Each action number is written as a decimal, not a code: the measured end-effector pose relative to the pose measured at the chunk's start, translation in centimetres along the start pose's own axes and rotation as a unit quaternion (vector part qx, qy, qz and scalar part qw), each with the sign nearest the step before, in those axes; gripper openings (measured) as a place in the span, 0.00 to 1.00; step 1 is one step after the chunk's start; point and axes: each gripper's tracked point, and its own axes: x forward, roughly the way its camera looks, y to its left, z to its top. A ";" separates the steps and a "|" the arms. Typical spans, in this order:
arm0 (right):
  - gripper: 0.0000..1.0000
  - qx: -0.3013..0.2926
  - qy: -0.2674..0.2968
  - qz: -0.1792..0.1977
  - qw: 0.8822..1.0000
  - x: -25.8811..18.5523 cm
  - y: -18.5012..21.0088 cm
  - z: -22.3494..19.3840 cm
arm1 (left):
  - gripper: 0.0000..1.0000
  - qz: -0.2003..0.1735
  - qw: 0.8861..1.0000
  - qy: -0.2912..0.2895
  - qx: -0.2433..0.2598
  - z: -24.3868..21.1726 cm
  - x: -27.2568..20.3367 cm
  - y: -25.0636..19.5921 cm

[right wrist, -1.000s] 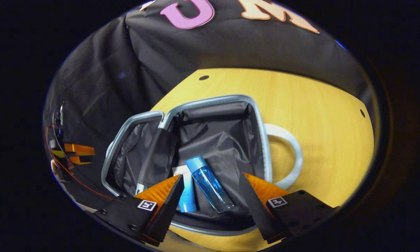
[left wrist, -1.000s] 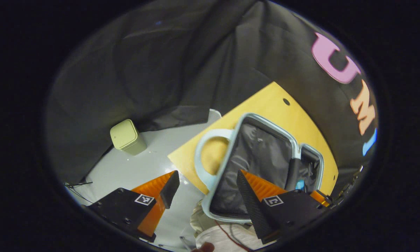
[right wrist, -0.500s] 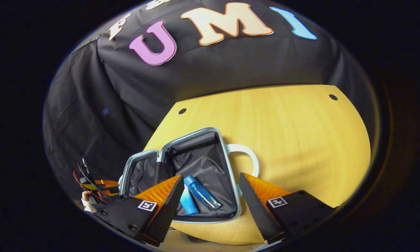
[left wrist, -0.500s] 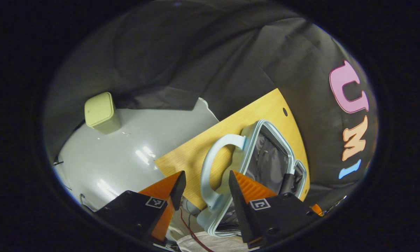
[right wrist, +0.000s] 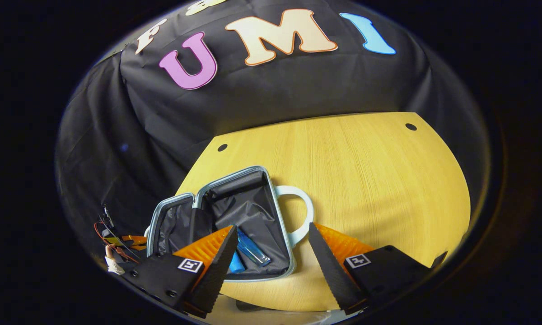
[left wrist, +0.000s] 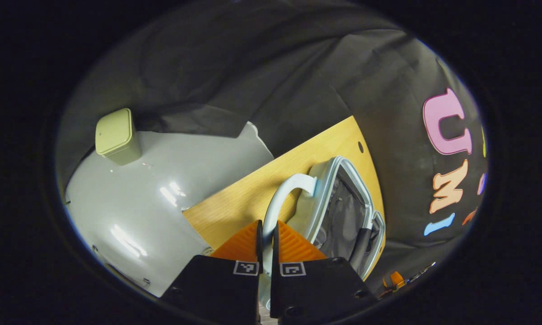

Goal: First open the suitcase, pack the skin care products into it, and then close the suitcase.

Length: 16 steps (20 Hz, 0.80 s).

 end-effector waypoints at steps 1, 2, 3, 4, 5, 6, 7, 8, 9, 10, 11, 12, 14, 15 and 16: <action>0.98 -0.002 0.001 0.001 1.000 0.1 0.1 -0.2 | 0.02 -0.003 1.000 0.001 0.001 -0.1 0.0 -0.1; 0.98 -0.002 0.002 0.002 1.000 0.2 0.4 -0.4 | 0.04 -0.005 1.000 0.002 0.003 -0.2 -0.1 -0.2; 0.93 -0.003 0.002 0.005 1.000 0.3 0.6 -0.5 | 0.01 -0.009 1.000 0.001 0.007 -0.1 -0.3 -0.5; 0.98 -0.004 0.001 0.006 1.000 0.3 0.7 -0.5 | 0.01 -0.014 1.000 -0.003 0.009 -0.1 -0.6 -0.8; 0.98 -0.005 0.001 0.008 1.000 0.3 0.8 -0.6 | 0.01 -0.018 1.000 -0.005 0.016 -0.1 -0.9 -1.2; 0.98 -0.006 0.000 0.009 1.000 0.3 0.8 -0.8 | 0.00 -0.024 0.999 -0.010 0.023 0.2 -1.4 -1.6; 0.98 -0.006 -0.001 0.010 1.000 0.3 0.9 -0.9 | 0.00 -0.031 0.999 -0.015 0.029 0.5 -1.9 -2.2; 0.98 -0.006 -0.001 0.011 1.000 0.4 1.0 -1.0 | 0.00 -0.041 0.998 -0.023 0.034 0.9 -2.7 -3.1; 0.98 -0.004 -0.002 0.012 1.000 0.2 1.0 -1.0 | 0.00 -0.052 0.998 -0.030 0.033 1.4 -3.4 -4.2; 0.98 -0.001 -0.001 0.014 1.000 -0.2 1.0 -1.0 | 0.00 -0.064 0.997 -0.035 0.031 1.7 -4.3 -5.4; 0.94 0.002 -0.001 0.015 1.000 -0.2 0.9 -1.2 | 0.00 -0.078 0.996 -0.041 0.032 1.8 -5.2 -6.6; 0.98 0.005 0.000 0.016 1.000 -0.1 0.9 -1.5 | 0.00 -0.087 0.995 -0.044 0.038 1.8 -6.1 -7.6; 0.98 0.011 0.003 0.021 1.000 -0.1 0.9 -1.9 | 0.00 -0.098 0.992 -0.051 0.059 1.7 -7.8 -9.8; 0.98 0.013 0.003 0.023 1.000 -0.2 0.8 -2.0 | 0.00 -0.103 0.991 -0.054 0.071 1.6 -8.5 -11.0; 0.98 0.016 0.003 0.026 1.000 -0.3 0.7 -2.1 | 0.00 -0.107 0.989 -0.057 0.086 1.4 -9.1 -12.2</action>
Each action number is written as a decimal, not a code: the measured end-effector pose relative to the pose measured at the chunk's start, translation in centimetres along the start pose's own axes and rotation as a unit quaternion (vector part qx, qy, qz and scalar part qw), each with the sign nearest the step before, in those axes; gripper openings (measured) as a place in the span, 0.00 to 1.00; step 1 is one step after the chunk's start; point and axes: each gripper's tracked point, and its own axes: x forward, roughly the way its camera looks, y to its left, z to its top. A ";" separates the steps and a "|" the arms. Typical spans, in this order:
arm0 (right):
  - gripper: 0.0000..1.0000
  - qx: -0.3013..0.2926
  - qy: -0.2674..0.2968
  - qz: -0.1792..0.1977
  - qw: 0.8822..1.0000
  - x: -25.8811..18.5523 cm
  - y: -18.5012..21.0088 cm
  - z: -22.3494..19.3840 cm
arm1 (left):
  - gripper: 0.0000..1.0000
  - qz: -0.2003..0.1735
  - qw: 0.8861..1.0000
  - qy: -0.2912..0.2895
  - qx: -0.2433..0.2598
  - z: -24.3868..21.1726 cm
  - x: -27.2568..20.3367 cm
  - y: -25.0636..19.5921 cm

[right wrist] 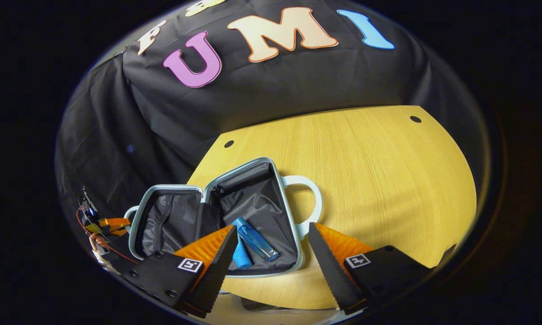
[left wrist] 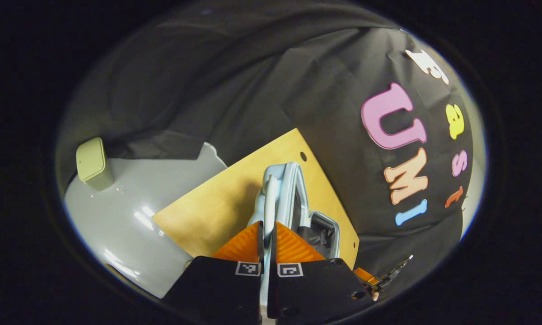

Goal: First open the suitcase, pack the skin care products into it, and then close the suitcase.

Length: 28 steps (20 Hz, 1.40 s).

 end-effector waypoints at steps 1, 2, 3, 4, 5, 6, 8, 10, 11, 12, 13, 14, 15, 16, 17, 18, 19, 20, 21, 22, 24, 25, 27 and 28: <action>0.98 0.003 -0.002 0.002 1.000 0.0 -0.2 0.0 | 0.00 -0.004 1.000 -0.001 0.016 0.1 -0.3 -1.4; 0.98 0.007 -0.004 0.004 1.000 -0.1 -0.3 0.0 | 0.00 -0.007 0.999 -0.002 0.031 0.1 -0.4 -2.8; 0.98 0.011 -0.005 0.004 1.000 -0.4 -0.7 0.0 | 0.00 -0.010 0.999 -0.004 0.045 0.2 -0.7 -4.2; 0.98 0.012 -0.006 0.004 1.000 -0.7 -1.2 0.0 | 0.00 -0.018 0.998 -0.005 0.060 0.1 -1.1 -6.0; 0.98 0.012 -0.005 0.002 1.000 -0.9 -1.8 0.0 | 0.00 -0.027 0.997 -0.007 0.070 0.1 -1.3 -7.6; 0.98 0.011 -0.005 0.000 1.000 -1.3 -2.6 0.0 | 0.00 -0.038 0.996 -0.007 0.082 -0.2 -1.3 -9.5; 0.94 0.015 -0.004 0.000 1.000 -1.6 -3.8 -0.2 | 0.00 -0.059 0.993 -0.007 0.102 -0.9 -1.3 -13.2; 0.98 0.022 -0.009 0.000 1.000 -2.3 -5.5 0.1 | 0.00 -0.075 0.990 -0.004 0.123 -2.3 -1.0 -16.9; 0.98 0.027 -0.014 -0.002 1.000 -2.4 -6.4 0.4 | 0.00 -0.081 0.988 -0.001 0.134 -2.9 -0.7 -18.4; 0.98 0.034 -0.016 -0.001 0.999 -2.7 -7.1 0.6 | 0.00 -0.086 0.986 0.003 0.146 -3.6 -0.2 -20.1; 0.98 0.041 -0.019 0.002 0.999 -3.0 -7.9 0.8 | 0.00 -0.092 0.983 0.006 0.158 -4.4 0.2 -21.6; 0.98 0.046 -0.023 0.004 0.999 -3.1 -8.7 1.2 | 0.00 -0.097 0.981 0.012 0.165 -5.3 0.6 -22.9; 0.98 0.049 -0.026 0.005 0.998 -4.3 -9.8 2.1 | 0.00 -0.104 0.979 0.018 0.172 -6.3 1.1 -24.5; 0.98 0.050 -0.029 0.005 0.998 -4.5 -10.5 2.3 | 0.00 -0.110 0.977 0.026 0.179 -7.4 1.7 -26.0; 0.98 0.051 -0.032 0.005 0.998 -4.4 -11.5 2.3 | 0.00 -0.116 0.975 0.033 0.184 -8.6 2.4 -27.2; 0.98 0.053 -0.034 0.006 0.998 -4.6 -12.3 2.4 | 0.00 -0.122 0.973 0.043 0.190 -10.0 3.6 -28.5; 0.98 0.055 -0.035 0.007 0.998 -4.9 -13.0 2.5 | 0.00 -0.129 0.972 0.053 0.190 -11.4 4.4 -29.6; 0.98 0.057 -0.036 0.007 0.998 -5.2 -13.8 2.5 | 0.00 -0.136 0.970 0.064 0.189 -12.7 5.4 -30.6; 0.98 0.059 -0.038 0.006 0.998 -5.3 -14.7 2.6 | 0.00 -0.141 0.970 0.076 0.184 -14.1 6.2 -31.4; 0.98 0.060 -0.039 0.006 0.997 -5.4 -15.4 2.7 | 0.02 -0.144 0.969 0.088 0.183 -15.5 7.1 -32.0; 0.98 0.063 -0.045 0.005 0.997 -5.8 -16.4 3.1 | 0.03 -0.144 0.966 0.110 0.183 -17.8 9.2 -32.8; 0.98 0.064 -0.048 0.004 0.997 -6.0 -17.0 3.4 | 0.00 -0.141 0.965 0.119 0.184 -19.0 10.4 -33.0; 0.98 0.068 -0.057 0.001 0.996 -6.3 -18.1 3.9 | 0.00 -0.133 0.963 0.144 0.186 -21.3 12.6 -33.3; 0.98 0.071 -0.060 0.000 0.996 -6.5 -18.5 4.1 | 0.00 -0.127 0.961 0.158 0.191 -22.6 13.7 -33.3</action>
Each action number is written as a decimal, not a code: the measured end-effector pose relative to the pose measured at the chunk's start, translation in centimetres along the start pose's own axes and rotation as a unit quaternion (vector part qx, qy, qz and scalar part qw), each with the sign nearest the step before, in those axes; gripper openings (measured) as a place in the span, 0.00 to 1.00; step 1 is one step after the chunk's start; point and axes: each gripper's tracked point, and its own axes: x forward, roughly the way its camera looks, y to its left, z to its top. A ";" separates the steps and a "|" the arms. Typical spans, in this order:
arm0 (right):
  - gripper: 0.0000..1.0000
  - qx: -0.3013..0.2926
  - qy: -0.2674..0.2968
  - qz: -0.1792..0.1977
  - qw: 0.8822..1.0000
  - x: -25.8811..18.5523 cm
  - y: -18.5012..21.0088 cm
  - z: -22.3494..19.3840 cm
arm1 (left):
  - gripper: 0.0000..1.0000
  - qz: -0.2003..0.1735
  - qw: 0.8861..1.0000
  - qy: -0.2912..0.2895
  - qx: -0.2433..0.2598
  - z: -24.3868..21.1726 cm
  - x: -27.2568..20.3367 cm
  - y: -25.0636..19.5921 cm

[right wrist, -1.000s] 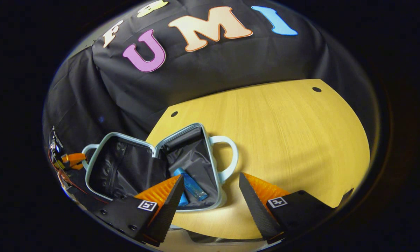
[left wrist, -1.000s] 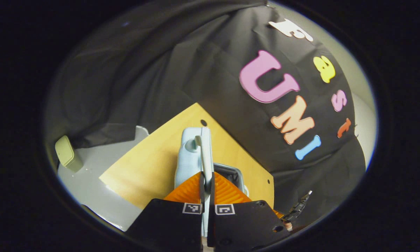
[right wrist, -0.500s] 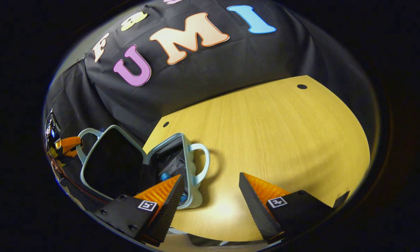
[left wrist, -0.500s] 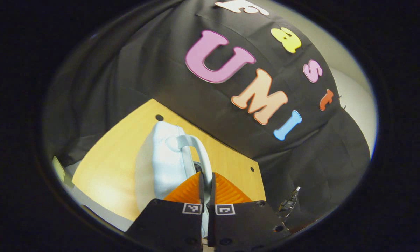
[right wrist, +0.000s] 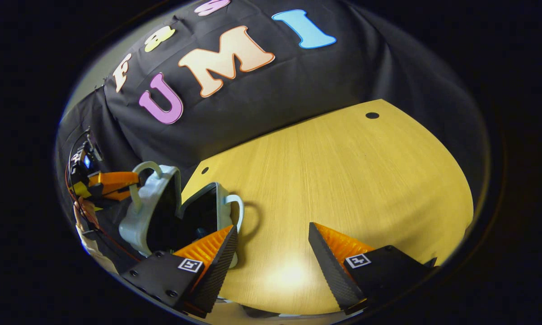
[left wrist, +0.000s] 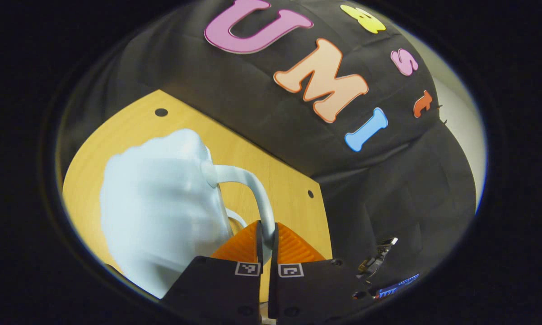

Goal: First open the suitcase, pack the skin care products into it, and then close the suitcase.

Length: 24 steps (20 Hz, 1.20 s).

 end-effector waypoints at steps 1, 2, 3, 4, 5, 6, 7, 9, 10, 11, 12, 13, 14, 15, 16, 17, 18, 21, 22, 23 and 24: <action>0.98 0.003 -0.004 -0.002 1.000 -0.1 -0.4 0.3 | 0.00 0.005 1.000 0.017 0.004 -0.9 1.4 0.1; 0.98 0.005 -0.007 -0.004 1.000 -0.4 -0.9 0.5 | 0.00 0.009 0.999 0.034 0.006 -2.0 2.6 0.3; 0.94 0.007 -0.011 -0.008 1.000 -0.4 -1.5 0.7 | 0.00 0.016 0.998 0.054 0.009 -3.3 3.5 0.7; 0.98 0.008 -0.015 -0.011 1.000 -0.6 -2.0 0.9 | 0.00 0.024 0.997 0.071 0.012 -4.5 4.9 1.1; 0.98 0.011 -0.019 -0.013 1.000 -0.8 -2.5 1.2 | 0.00 0.034 0.995 0.090 0.017 -5.6 6.4 1.7; 0.98 0.013 -0.021 -0.015 1.000 -1.0 -2.9 1.3 | 0.00 0.045 0.993 0.107 0.024 -6.5 7.5 2.5; 0.98 0.014 -0.023 -0.018 0.999 -1.2 -3.3 1.5 | 0.00 0.058 0.990 0.122 0.031 -7.2 8.4 3.4; 0.98 0.012 -0.028 -0.023 0.999 -1.6 -4.1 1.6 | 0.01 0.084 0.984 0.148 0.046 -8.3 9.6 4.6; 0.98 0.010 -0.030 -0.024 0.999 -1.7 -4.5 1.8 | 0.01 0.101 0.981 0.157 0.055 -8.6 9.8 5.2; 0.98 0.008 -0.033 -0.026 0.999 -1.8 -4.9 2.1 | 0.01 0.114 0.978 0.162 0.065 -8.7 9.9 5.6; 0.98 0.009 -0.034 -0.028 0.999 -1.8 -5.1 2.3 | 0.02 0.128 0.975 0.163 0.076 -8.8 10.1 5.9; 0.98 0.012 -0.035 -0.026 0.999 -1.7 -5.3 2.5 | 0.03 0.142 0.972 0.164 0.089 -8.8 10.1 6.1; 0.98 0.014 -0.037 -0.024 0.999 -1.7 -5.5 2.8 | 0.05 0.158 0.968 0.165 0.101 -8.6 9.9 6.2; 0.98 0.014 -0.040 -0.021 0.999 -1.6 -5.8 3.3 | 0.06 0.169 0.965 0.163 0.113 -8.6 10.0 6.2; 0.98 0.013 -0.043 -0.021 0.999 -1.6 -6.0 3.5 | 0.09 0.176 0.963 0.166 0.121 -9.0 10.1 6.1; 0.98 0.012 -0.045 -0.020 0.999 -1.7 -6.1 3.6 | 0.11 0.184 0.960 0.170 0.125 -9.2 10.1 6.2; 0.98 0.012 -0.047 -0.021 0.999 -1.8 -6.3 3.8 | 0.12 0.194 0.958 0.171 0.127 -9.3 10.2 6.7; 0.98 0.009 -0.056 -0.022 0.998 -2.3 -6.4 3.7 | 0.08 0.198 0.958 0.174 0.116 -10.3 9.0 6.3; 0.98 0.009 -0.058 -0.022 0.998 -2.4 -6.6 3.7 | 0.24 0.196 0.958 0.175 0.116 -10.6 8.6 6.2; 0.98 0.009 -0.058 -0.021 0.998 -2.5 -6.7 3.7 | 0.30 0.201 0.956 0.176 0.124 -10.6 8.0 6.2; 0.98 0.007 -0.059 -0.021 0.998 -2.8 -6.7 3.6 | 0.49 0.208 0.953 0.175 0.137 -10.9 7.7 6.0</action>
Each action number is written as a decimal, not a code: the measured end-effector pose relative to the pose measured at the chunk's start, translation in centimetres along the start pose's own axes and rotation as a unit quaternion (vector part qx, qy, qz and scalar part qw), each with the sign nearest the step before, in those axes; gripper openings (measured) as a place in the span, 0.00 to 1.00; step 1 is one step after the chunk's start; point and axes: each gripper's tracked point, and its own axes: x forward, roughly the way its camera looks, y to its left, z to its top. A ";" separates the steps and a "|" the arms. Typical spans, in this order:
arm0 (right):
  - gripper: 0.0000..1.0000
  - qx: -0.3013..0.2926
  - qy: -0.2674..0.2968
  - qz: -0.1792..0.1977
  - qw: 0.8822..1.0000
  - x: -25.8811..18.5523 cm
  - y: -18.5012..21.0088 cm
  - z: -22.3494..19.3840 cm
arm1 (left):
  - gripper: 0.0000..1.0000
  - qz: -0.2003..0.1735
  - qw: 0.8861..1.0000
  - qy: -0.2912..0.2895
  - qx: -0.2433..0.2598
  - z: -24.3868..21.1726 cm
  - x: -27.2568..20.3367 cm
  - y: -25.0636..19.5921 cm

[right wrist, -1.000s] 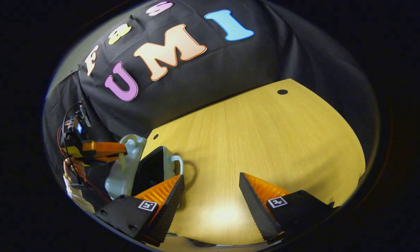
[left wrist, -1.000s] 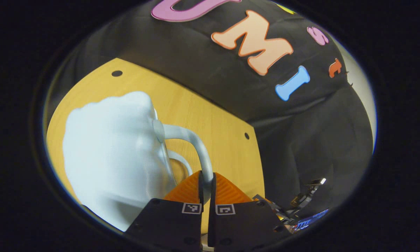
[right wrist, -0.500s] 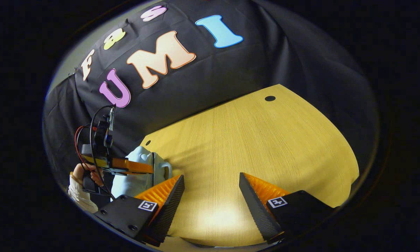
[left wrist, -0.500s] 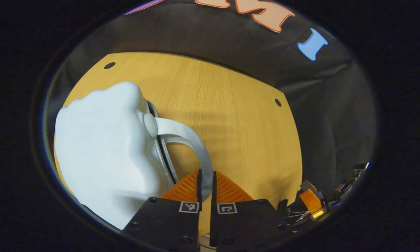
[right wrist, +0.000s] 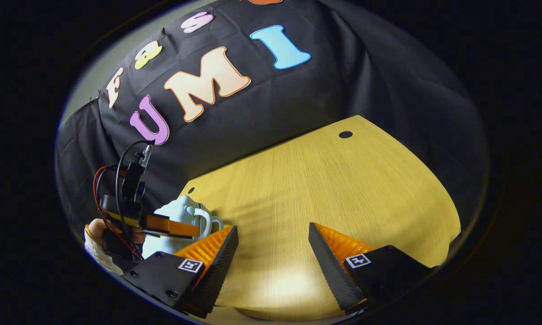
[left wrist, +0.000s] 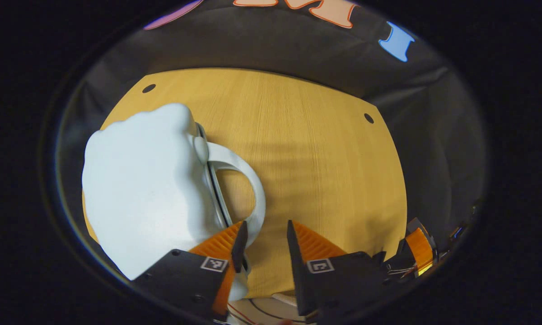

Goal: First open the suitcase, pack the skin care products into it, and then close the suitcase.

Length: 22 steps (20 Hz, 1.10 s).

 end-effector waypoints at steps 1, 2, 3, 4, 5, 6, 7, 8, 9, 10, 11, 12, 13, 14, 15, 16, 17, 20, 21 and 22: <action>0.98 -0.001 -0.001 0.001 1.000 -0.1 0.0 0.1 | 0.59 0.012 1.000 0.000 0.012 -0.4 -0.2 -0.2; 0.98 -0.002 -0.003 0.004 1.000 -0.3 0.1 0.1 | 0.67 0.023 0.999 0.000 0.023 -0.8 -0.4 -0.5; 0.98 -0.004 -0.005 0.006 1.000 -0.4 0.3 0.2 | 0.70 0.034 0.999 -0.001 0.030 -1.2 -0.6 -0.7; 0.98 -0.005 -0.007 0.007 1.000 -0.6 0.4 0.3 | 0.74 0.042 0.998 -0.001 0.037 -1.6 -0.9 -0.8; 0.98 -0.008 -0.009 0.009 1.000 -0.7 0.5 0.4 | 0.75 0.048 0.998 0.000 0.043 -2.0 -1.3 -0.8; 0.98 -0.011 -0.011 0.010 1.000 -0.8 0.5 0.4 | 0.75 0.056 0.997 0.000 0.049 -2.4 -1.6 -0.7; 0.98 -0.016 -0.011 0.011 1.000 -1.0 0.5 0.4 | 0.76 0.065 0.996 0.002 0.055 -2.9 -1.9 -0.7; 0.98 -0.019 -0.010 0.012 1.000 -1.1 0.6 0.4 | 0.76 0.072 0.996 0.005 0.060 -3.5 -2.3 -1.0; 0.98 -0.023 -0.012 0.012 1.000 -1.3 0.5 0.6 | 0.77 0.071 0.995 0.007 0.067 -4.1 -2.6 -1.6; 0.98 -0.025 -0.014 0.011 1.000 -1.4 0.4 0.7 | 0.77 0.071 0.995 0.008 0.073 -4.7 -3.0 -2.2; 0.98 -0.026 -0.018 0.012 0.999 -1.5 0.4 1.1 | 0.77 0.072 0.994 0.008 0.080 -5.1 -3.3 -2.6; 0.98 -0.025 -0.020 0.014 0.999 -1.5 0.3 1.2 | 0.77 0.072 0.993 0.010 0.088 -5.7 -3.4 -2.9; 0.98 -0.024 -0.022 0.016 0.999 -1.5 0.3 1.5 | 0.77 0.075 0.993 0.011 0.096 -6.3 -3.5 -3.1; 0.98 -0.024 -0.023 0.016 0.999 -1.7 0.3 1.5 | 0.77 0.077 0.992 0.012 0.102 -6.6 -3.7 -3.4; 0.98 -0.024 -0.023 0.017 0.999 -1.7 0.2 1.4 | 0.76 0.078 0.991 0.012 0.105 -6.8 -3.8 -3.6; 0.98 -0.024 -0.023 0.018 0.999 -1.8 0.0 1.4 | 0.75 0.080 0.991 0.011 0.108 -6.9 -3.8 -3.8; 0.98 -0.025 -0.023 0.021 0.999 -1.9 0.1 1.5 | 0.75 0.082 0.991 0.010 0.109 -6.9 -3.8 -4.0; 0.98 -0.025 -0.022 0.024 0.999 -2.2 -0.2 1.5 | 0.74 0.090 0.990 0.005 0.106 -7.0 -4.3 -3.9; 0.98 -0.024 -0.022 0.024 0.999 -2.3 -0.4 1.6 | 0.74 0.091 0.990 0.004 0.106 -7.0 -4.4 -3.8; 0.98 -0.024 -0.022 0.024 0.999 -2.3 -0.5 1.5 | 0.74 0.092 0.990 0.004 0.104 -7.2 -4.5 -3.7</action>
